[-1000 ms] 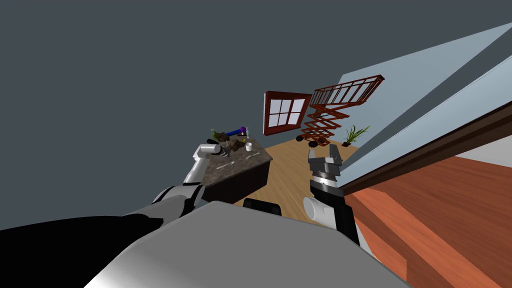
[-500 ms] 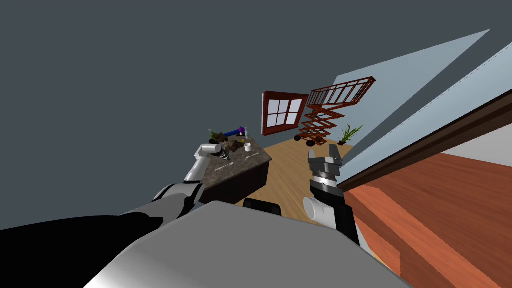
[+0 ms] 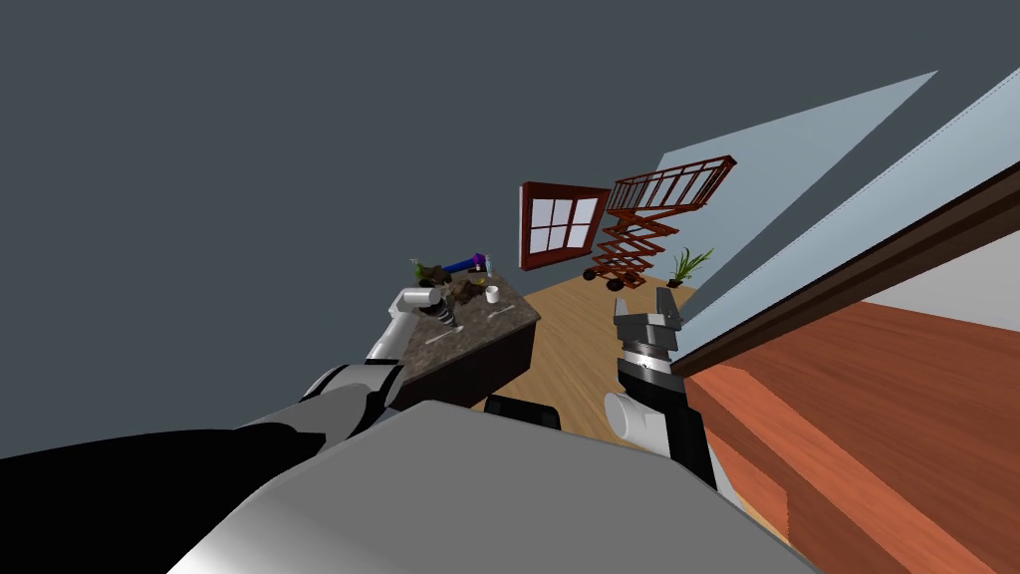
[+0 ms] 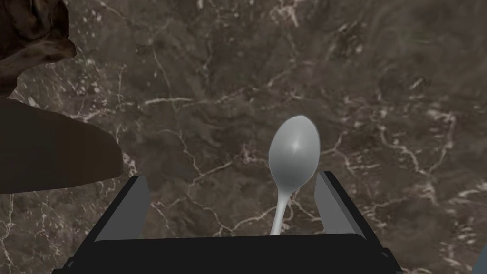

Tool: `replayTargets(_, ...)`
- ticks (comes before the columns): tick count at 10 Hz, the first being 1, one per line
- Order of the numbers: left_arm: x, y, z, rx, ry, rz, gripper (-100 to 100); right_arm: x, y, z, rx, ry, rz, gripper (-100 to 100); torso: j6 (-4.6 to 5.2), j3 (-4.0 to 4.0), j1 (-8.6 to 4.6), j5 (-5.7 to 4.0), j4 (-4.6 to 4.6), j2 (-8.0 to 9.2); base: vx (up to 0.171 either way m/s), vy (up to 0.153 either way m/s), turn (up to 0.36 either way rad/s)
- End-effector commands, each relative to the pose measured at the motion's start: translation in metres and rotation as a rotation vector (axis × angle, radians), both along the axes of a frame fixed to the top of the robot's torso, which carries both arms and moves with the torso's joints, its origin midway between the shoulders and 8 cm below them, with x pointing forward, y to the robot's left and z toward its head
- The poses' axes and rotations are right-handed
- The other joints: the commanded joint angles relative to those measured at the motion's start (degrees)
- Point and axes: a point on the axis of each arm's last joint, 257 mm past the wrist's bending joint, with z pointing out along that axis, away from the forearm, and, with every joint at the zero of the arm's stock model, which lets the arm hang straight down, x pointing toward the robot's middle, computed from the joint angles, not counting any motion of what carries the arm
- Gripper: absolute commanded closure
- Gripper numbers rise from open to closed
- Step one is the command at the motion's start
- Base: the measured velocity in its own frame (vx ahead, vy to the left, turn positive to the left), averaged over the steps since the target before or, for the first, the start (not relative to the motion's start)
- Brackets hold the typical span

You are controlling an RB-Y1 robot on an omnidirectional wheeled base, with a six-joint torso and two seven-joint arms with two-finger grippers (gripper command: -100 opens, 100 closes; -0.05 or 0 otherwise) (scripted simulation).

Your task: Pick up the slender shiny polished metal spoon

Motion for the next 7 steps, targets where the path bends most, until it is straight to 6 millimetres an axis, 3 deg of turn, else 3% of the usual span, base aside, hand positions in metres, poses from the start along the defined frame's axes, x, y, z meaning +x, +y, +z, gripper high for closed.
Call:
replayTargets(1,-0.015,-0.002,-0.011,-0.019,0.068,0.009,-100,0.000,0.000,0.000,0.000,0.000,0.000,0,0.00,0.00,0.00,0.00,0.00,0.00,0.014,0.018,-0.052)
replayTargets(7,-0.058,-0.006,-0.032,-0.060,0.252,0.033,-100,0.000,0.000,0.000,0.000,0.000,0.000,0,0.00,0.00,0.00,0.00,0.00,0.00,0.015,0.020,-0.045)
